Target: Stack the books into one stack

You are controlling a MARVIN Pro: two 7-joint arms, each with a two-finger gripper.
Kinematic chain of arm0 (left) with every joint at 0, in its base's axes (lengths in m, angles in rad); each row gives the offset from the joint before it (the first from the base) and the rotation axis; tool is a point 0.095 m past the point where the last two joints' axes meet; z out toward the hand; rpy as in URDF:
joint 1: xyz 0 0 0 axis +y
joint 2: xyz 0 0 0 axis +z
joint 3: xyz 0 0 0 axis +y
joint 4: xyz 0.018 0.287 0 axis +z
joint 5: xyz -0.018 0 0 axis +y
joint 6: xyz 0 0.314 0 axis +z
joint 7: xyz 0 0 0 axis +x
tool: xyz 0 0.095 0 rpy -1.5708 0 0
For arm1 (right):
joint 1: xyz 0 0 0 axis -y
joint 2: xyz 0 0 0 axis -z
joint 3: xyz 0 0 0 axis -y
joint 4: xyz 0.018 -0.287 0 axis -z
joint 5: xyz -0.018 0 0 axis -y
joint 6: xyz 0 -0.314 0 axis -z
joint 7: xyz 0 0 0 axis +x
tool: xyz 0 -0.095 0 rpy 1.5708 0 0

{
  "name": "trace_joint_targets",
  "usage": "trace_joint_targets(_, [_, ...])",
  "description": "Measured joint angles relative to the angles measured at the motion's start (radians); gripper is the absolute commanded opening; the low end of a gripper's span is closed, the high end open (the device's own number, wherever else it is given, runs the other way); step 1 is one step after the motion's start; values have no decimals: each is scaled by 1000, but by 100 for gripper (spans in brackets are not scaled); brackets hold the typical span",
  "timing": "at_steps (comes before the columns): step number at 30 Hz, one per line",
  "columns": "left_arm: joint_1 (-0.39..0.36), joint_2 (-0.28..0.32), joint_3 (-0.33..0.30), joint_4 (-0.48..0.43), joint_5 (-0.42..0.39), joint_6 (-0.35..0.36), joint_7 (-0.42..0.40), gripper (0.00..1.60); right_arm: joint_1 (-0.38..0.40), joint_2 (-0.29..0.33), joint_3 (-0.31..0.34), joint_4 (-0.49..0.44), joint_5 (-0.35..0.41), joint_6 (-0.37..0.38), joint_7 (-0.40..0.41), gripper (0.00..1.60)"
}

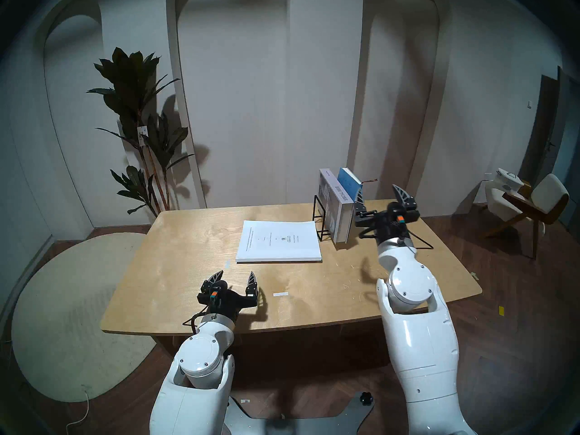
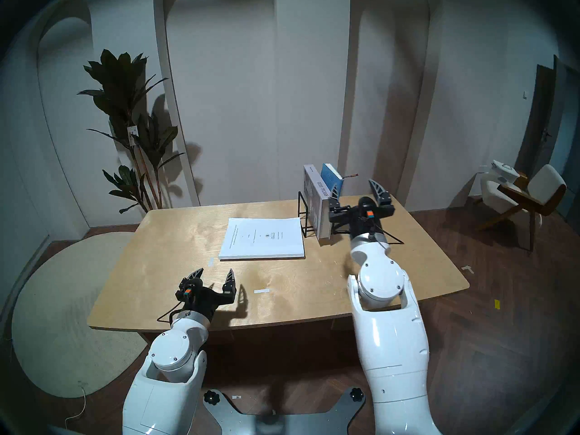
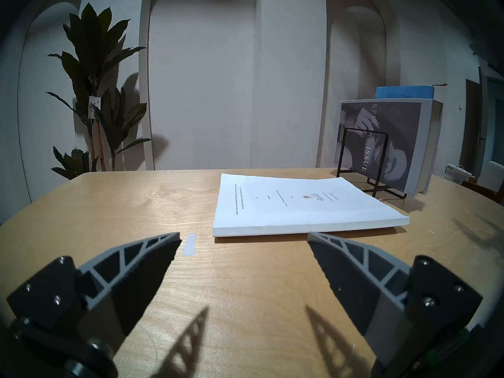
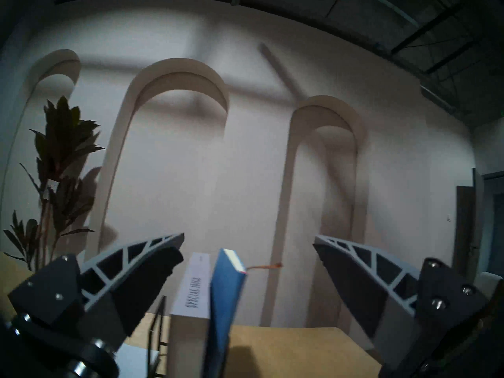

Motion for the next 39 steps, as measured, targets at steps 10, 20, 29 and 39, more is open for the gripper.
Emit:
trace_joint_targets(10, [0, 0, 0, 0, 0, 0, 0, 160, -136, -15, 102, -118, 34, 8, -74, 160])
trace_joint_targets(20, [1, 0, 0, -6, 0, 0, 0, 160, -251, -36, 168, -115, 112, 96, -61, 160])
trace_joint_targets(29, [1, 0, 0, -11, 0, 0, 1, 160, -295, 2, 177, -124, 160, 81, 45, 160])
trace_joint_targets(39, [-10, 25, 17, -5, 35, -51, -15, 160, -310, 41, 208, -107, 197, 152, 121, 160])
